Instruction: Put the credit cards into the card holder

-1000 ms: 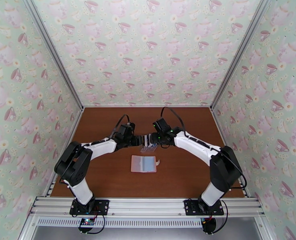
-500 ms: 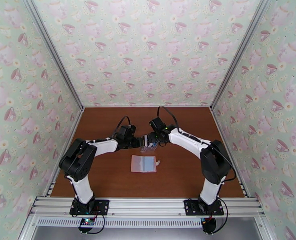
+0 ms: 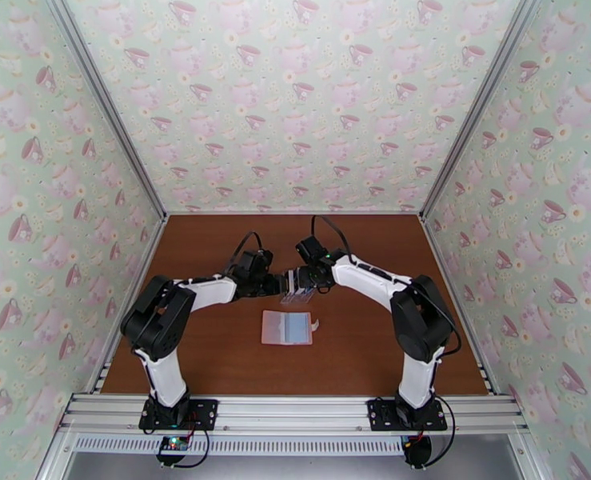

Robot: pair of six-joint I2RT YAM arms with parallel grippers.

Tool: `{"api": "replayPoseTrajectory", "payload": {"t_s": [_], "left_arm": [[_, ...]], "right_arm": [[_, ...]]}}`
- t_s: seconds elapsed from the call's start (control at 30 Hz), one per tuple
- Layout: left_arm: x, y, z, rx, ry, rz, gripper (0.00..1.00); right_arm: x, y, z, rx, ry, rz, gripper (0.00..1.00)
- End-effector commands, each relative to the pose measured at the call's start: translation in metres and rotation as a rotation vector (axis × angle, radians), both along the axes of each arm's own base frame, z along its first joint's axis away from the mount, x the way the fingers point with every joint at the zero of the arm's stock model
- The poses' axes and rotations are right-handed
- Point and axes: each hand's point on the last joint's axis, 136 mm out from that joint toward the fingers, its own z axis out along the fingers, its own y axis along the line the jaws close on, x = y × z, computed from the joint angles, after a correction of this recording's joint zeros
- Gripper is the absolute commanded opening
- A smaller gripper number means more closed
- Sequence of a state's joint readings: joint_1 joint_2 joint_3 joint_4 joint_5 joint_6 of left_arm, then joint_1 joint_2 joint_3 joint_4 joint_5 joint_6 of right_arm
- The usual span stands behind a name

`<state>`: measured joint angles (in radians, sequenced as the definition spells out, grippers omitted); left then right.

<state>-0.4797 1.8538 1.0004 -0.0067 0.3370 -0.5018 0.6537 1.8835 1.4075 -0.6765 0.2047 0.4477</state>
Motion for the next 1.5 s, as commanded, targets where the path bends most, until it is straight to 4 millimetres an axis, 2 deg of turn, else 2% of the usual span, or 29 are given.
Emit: {"api": "replayPoseTrajectory", "payload": {"t_s": [0.0, 0.27, 0.67, 1.47], "left_arm": [[0.003, -0.001, -0.004, 0.001, 0.027, 0.003, 0.50], [0.002, 0.001, -0.010, 0.021, 0.047, 0.007, 0.44], [0.002, 0.002, -0.012, 0.033, 0.056, 0.008, 0.43], [0.001, 0.002, -0.015, 0.037, 0.068, 0.008, 0.45]], "right_arm": [[0.008, -0.008, 0.004, -0.053, -0.020, -0.003, 0.57], [0.010, -0.018, 0.008, -0.106, -0.035, -0.006, 0.55], [0.013, -0.021, 0.019, -0.117, -0.055, -0.005, 0.50], [0.011, -0.017, 0.021, -0.103, -0.042, 0.005, 0.22]]}}
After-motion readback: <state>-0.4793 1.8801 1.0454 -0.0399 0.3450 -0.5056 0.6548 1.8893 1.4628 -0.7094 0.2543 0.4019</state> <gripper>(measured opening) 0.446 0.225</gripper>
